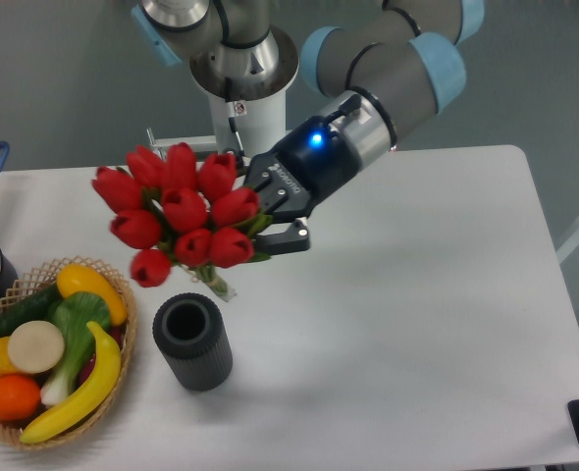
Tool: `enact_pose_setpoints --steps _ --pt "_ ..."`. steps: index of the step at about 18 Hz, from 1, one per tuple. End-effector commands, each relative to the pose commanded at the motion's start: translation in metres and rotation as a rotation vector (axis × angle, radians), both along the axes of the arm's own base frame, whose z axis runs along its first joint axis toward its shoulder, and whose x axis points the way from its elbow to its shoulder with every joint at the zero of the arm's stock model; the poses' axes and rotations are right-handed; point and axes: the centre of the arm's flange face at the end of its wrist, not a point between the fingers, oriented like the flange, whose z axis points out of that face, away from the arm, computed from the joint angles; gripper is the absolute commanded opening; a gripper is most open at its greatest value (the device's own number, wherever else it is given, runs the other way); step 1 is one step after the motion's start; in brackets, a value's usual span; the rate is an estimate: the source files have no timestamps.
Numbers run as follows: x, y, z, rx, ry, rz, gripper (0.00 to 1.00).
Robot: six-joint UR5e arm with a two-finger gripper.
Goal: Insert the flowers into the vase
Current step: 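Carry the red tulip bunch with the gripper toward the black vase, then lower the tulip stems into the black vase opening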
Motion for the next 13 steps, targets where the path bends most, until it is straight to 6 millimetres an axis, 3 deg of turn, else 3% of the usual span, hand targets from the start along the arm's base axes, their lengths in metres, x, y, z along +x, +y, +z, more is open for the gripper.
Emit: enact_pose_setpoints --steps 13 --pt "0.001 0.024 -0.033 -0.011 -0.013 -0.040 0.23"
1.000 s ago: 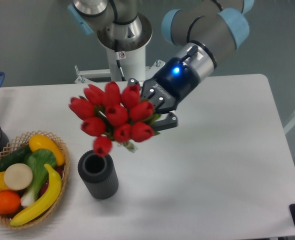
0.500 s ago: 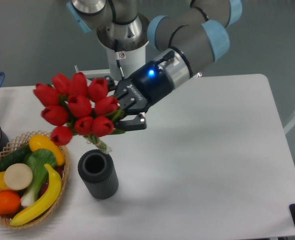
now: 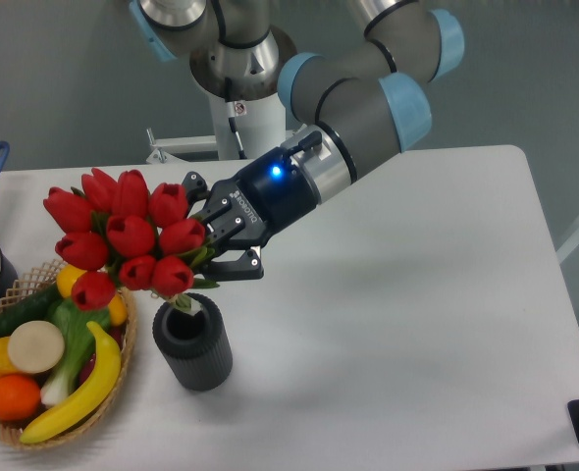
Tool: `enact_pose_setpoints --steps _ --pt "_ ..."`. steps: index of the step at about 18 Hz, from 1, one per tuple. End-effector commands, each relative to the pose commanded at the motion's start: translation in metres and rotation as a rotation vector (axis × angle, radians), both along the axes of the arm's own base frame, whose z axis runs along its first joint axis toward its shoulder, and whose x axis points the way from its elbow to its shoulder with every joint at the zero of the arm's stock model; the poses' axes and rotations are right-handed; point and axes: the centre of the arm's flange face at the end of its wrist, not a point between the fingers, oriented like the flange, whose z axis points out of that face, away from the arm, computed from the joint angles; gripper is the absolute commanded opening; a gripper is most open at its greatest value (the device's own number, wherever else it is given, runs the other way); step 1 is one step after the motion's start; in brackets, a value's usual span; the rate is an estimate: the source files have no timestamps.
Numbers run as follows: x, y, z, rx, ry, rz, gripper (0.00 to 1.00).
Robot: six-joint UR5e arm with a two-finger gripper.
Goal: Insert the flowers into the vase
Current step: 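Lower the tulip stems into the black vase opening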
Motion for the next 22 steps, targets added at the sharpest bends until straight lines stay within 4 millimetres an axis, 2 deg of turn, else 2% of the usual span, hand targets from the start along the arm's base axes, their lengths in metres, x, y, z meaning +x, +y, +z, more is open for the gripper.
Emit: enact_pose_setpoints --steps 6,19,22 --pt "-0.004 0.004 -0.012 -0.012 -0.016 -0.002 0.23" --pt "-0.006 0.010 -0.019 -0.015 -0.027 -0.009 0.23" --pt "-0.005 0.010 -0.027 -0.024 -0.039 -0.010 0.23"
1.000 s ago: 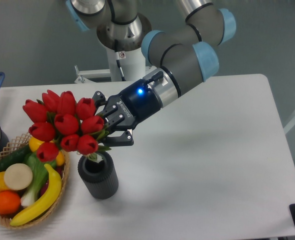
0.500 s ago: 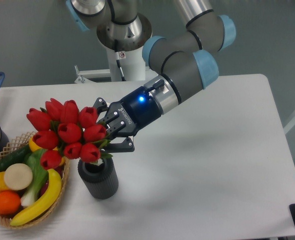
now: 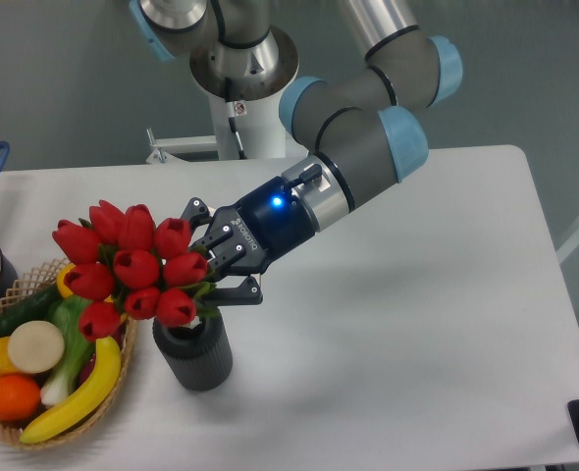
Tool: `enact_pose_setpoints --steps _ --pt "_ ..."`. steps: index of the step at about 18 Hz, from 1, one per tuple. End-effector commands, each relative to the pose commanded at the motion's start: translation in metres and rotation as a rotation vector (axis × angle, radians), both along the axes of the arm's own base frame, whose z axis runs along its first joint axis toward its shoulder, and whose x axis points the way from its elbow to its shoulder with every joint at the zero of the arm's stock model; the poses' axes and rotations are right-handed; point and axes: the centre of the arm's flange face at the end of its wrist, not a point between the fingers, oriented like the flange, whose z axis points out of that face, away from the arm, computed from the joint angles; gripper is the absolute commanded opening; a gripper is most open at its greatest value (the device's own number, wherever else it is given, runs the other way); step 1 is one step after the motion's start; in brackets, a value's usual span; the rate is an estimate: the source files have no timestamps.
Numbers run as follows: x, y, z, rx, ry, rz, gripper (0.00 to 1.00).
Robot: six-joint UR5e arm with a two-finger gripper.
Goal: Insert the flowers into the vase
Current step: 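Lower the tulip stems into the black vase opening, then push the tulips further down into the vase while holding them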
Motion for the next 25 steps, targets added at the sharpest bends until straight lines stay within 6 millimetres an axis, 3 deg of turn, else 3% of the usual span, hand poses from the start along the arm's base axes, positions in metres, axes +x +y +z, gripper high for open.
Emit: enact_pose_setpoints --steps 6,18,25 --pt "0.004 -0.002 -0.028 -0.022 -0.060 -0.006 0.23" --pt "0.000 -0.002 -0.056 -0.044 -0.093 -0.004 0.23" --pt "0.002 -0.016 -0.086 -0.028 -0.066 0.002 0.23"
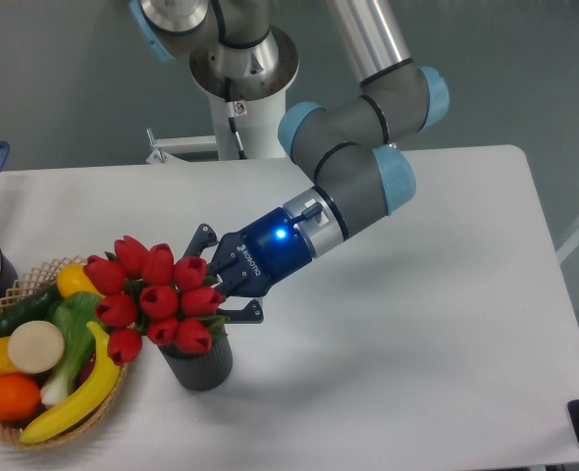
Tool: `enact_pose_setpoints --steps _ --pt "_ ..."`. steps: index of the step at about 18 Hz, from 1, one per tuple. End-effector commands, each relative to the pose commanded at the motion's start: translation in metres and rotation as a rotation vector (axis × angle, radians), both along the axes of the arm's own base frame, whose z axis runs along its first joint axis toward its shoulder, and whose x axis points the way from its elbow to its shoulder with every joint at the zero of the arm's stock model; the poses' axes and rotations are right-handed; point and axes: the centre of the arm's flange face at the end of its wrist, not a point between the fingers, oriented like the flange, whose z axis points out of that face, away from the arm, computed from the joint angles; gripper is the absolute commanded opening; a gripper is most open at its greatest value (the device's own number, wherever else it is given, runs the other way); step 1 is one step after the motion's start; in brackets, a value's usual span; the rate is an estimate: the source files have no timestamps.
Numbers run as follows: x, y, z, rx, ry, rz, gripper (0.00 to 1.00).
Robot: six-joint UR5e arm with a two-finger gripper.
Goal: Insert the flowers into the vase
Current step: 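Push the tulips further down into the vase while holding them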
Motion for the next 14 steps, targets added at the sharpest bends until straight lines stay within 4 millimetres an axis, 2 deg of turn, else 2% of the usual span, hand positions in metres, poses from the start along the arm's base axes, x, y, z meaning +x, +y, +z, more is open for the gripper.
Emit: enact_pose_setpoints --steps 7,14 --pt "-0.001 -0.003 -0.007 0.000 0.000 0.004 0.23" --pt "0.001 -0.005 -0.025 -0.011 -0.010 0.002 0.24"
